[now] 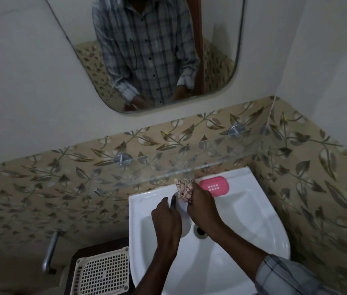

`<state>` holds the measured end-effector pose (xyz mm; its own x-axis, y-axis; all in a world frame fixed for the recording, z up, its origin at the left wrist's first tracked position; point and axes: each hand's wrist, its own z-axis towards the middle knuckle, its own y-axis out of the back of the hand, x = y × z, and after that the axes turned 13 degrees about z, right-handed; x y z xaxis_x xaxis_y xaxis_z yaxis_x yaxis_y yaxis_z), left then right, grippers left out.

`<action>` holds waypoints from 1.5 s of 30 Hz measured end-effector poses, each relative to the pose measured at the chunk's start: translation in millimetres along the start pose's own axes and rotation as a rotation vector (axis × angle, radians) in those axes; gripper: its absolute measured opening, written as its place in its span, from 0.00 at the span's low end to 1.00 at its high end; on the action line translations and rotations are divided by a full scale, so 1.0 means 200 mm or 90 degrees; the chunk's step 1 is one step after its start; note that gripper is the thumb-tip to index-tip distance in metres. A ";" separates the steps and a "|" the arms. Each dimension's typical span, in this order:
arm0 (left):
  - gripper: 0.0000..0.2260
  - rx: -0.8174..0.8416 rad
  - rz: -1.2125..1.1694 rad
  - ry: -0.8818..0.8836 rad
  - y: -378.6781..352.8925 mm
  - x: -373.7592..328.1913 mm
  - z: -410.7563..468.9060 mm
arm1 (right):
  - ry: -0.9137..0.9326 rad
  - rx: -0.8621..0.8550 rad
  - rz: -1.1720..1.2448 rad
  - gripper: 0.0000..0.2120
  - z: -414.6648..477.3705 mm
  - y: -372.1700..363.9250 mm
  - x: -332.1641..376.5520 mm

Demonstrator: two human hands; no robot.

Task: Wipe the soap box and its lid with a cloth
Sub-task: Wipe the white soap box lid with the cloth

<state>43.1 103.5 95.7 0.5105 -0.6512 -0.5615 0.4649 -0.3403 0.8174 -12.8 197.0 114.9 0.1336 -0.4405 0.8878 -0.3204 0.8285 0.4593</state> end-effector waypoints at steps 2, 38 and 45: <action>0.15 -0.043 -0.079 0.064 -0.02 -0.01 -0.04 | -0.084 -0.028 0.091 0.19 -0.02 -0.02 0.00; 0.23 0.333 -0.739 0.385 -0.08 -0.04 0.02 | -0.274 0.103 0.424 0.30 0.00 -0.15 -0.03; 0.34 0.176 -0.809 0.465 -0.15 0.06 0.07 | -0.378 0.213 0.609 0.38 -0.05 -0.17 -0.08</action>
<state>24.8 95.4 65.5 0.1593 0.6182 -0.7698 0.7604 -0.5741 -0.3037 4.9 180.3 85.3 -0.7250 0.1463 0.6730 -0.2955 0.8166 -0.4958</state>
